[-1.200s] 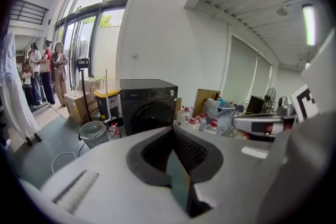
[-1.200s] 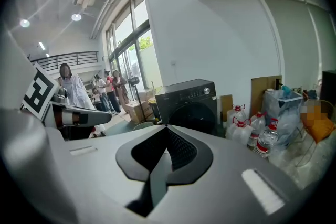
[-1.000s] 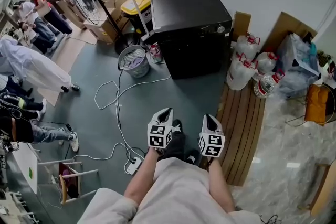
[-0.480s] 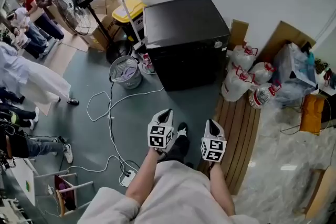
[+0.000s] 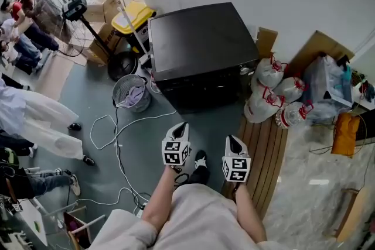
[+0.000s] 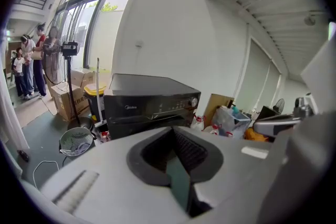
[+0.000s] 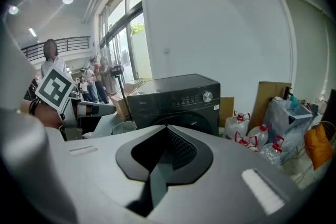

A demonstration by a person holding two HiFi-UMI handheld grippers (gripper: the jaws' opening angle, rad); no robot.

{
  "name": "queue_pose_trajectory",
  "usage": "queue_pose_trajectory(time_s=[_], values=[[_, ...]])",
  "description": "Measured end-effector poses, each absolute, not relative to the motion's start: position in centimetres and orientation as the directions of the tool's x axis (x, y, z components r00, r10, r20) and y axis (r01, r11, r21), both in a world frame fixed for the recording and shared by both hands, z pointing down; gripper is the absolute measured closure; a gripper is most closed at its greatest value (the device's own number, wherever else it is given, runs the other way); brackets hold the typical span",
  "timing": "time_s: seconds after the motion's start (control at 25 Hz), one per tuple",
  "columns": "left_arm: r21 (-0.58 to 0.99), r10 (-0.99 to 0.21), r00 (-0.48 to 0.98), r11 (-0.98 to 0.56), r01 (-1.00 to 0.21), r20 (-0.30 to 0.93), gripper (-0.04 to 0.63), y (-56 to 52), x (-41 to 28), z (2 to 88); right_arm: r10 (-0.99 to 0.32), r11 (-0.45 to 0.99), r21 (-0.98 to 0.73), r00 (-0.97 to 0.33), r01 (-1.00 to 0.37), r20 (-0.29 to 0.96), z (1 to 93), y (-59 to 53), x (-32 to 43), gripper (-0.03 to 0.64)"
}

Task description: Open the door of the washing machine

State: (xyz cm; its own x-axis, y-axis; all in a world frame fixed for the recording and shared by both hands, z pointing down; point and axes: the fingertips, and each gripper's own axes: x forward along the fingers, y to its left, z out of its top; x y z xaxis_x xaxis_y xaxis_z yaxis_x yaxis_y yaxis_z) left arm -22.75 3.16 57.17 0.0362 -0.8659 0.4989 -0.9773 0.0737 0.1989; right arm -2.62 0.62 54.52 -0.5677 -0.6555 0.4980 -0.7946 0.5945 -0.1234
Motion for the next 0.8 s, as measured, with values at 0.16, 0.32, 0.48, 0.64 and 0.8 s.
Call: queue_pose_trajectory(time_s=[0.16, 0.32, 0.48, 0.64, 0.8], values=[[0.206, -0.84, 0.081, 0.037, -0.978, 0.536, 0.537, -0.5, -25.0, 60.2, -0.632, 0.604, -0.134, -0.574, -0.786, 0.52, 55.3, -3.2, -6.0, 0.617], [0.216, -0.806, 0.117, 0.014, -0.976, 0.58, 0.538, -3.0, -27.2, 64.5, -0.603, 0.618, -0.128, -0.572, -0.776, 0.556, 56.2, -5.2, -9.1, 0.617], [0.21, -0.749, 0.14, -0.001, -0.978, 0.648, 0.538, -4.8, -29.0, 70.2, -0.581, 0.626, -0.114, -0.559, -0.772, 0.592, 57.5, -5.8, -10.8, 0.617], [0.187, -0.696, 0.132, 0.004, -0.982, 0.706, 0.537, -5.5, -30.6, 75.1, -0.562, 0.632, -0.102, -0.545, -0.768, 0.623, 58.6, -5.2, -11.3, 0.617], [0.125, -0.667, 0.09, 0.004, -0.992, 0.74, 0.535, -6.5, -32.8, 78.5, -0.549, 0.636, -0.096, -0.537, -0.765, 0.641, 59.3, -4.8, -11.3, 0.617]])
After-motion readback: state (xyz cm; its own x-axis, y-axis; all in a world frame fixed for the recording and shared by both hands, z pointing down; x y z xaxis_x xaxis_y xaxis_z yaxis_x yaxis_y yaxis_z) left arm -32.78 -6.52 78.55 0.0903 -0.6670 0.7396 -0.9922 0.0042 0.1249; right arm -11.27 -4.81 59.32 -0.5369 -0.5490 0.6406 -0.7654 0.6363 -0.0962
